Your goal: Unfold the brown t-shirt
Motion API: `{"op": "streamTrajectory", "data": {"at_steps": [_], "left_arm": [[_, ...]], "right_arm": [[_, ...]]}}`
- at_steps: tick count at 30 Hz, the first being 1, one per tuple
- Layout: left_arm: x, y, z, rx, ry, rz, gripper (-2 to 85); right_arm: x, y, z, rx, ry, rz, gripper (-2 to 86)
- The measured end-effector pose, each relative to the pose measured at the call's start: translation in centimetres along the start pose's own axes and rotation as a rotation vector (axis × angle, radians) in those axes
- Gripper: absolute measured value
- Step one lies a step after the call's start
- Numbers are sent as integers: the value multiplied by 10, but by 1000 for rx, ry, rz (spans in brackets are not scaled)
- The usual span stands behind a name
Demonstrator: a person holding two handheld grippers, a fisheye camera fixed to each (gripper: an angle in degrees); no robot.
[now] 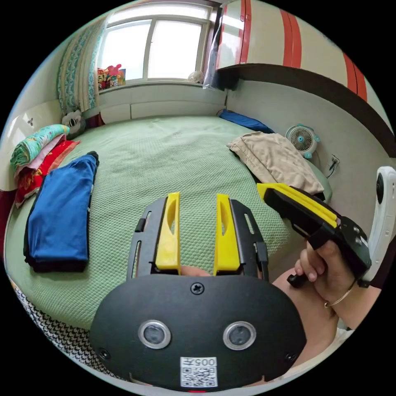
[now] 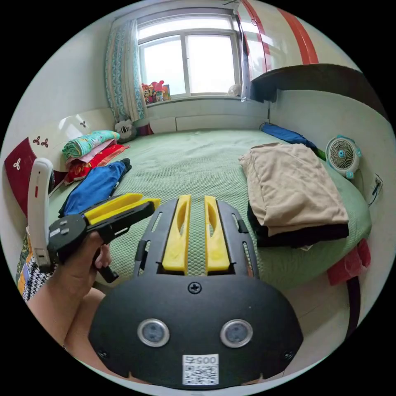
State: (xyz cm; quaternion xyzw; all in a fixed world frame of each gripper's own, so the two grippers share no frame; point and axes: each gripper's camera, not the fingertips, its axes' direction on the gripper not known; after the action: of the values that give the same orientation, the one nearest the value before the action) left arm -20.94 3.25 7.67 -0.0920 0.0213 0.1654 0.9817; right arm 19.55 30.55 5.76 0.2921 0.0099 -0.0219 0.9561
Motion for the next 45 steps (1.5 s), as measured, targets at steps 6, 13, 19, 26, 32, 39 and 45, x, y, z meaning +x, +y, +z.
{"op": "streamTrajectory", "data": {"at_steps": [6, 13, 19, 26, 32, 39, 45], "left_arm": [[-23, -7, -11, 34, 155, -120, 187], [-15, -19, -15, -68, 113, -109, 198], [-5, -27, -26, -45, 70, -93, 149], [3, -37, -29, -65, 97, -83, 152], [9, -48, -33, -83, 61, -55, 151], [12, -61, -38, -101, 80, -75, 136], [28, -69, -42, -121, 86, -73, 96]], "right_arm": [[24, -2, -21, 44, -117, 43, 111], [27, -6, -33, 56, -83, 41, 123], [51, -17, -27, -2, -16, 182, 124], [41, -60, 5, -61, 211, 4, 153], [47, -82, 72, -258, 354, -30, 155], [60, -73, 95, -291, 388, 38, 119], [52, -73, 102, -281, 426, 41, 110]]}}
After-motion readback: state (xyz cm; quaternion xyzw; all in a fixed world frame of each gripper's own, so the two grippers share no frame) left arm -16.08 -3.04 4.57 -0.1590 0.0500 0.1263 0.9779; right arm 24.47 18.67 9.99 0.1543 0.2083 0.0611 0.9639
